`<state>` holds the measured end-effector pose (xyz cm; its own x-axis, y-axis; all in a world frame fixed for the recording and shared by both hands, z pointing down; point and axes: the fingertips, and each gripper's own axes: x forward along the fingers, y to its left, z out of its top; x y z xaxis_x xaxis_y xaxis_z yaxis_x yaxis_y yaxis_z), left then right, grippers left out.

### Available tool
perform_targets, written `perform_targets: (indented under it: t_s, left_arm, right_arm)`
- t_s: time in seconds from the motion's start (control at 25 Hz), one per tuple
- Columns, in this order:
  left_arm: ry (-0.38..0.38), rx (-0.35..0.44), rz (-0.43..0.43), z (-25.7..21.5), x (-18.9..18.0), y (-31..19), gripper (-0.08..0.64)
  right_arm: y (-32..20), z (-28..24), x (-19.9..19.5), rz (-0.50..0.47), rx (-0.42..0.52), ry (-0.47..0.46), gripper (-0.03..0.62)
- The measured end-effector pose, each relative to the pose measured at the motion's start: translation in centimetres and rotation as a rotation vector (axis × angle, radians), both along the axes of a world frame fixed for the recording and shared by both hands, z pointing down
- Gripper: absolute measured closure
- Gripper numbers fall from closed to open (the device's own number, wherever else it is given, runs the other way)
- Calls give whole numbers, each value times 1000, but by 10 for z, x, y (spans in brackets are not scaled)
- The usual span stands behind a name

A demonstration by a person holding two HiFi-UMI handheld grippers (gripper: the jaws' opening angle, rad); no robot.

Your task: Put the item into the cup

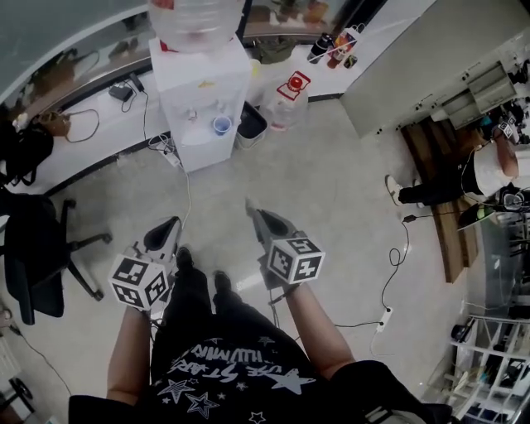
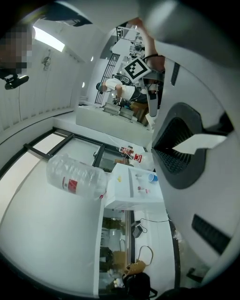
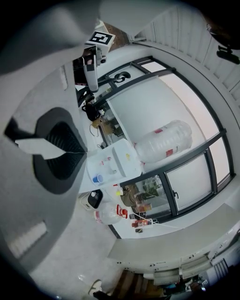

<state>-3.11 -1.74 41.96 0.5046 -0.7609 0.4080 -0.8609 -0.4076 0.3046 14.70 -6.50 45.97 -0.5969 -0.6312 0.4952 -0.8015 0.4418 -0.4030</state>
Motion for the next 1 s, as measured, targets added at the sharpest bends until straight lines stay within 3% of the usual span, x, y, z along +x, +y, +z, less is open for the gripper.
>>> perform_targets:
  t_s: [0.24,0.4,0.6,1.0]
  left_arm:
    - [8,-9,64,11,-25,-52,555]
    - [60,-45,89,28,-50,-73,555]
    - [48,-105,149,63,-81,-97,555]
    - [51,-125,181,110,-95,-153,555]
  right_arm:
    - [-32,11,-24,74,-29,21,591]
    - [-54,22,-45,130,-42,75,591]
    - [-84,39,-82,211,-62,82,591]
    - [-133,90,-102,222,-69,137,591]
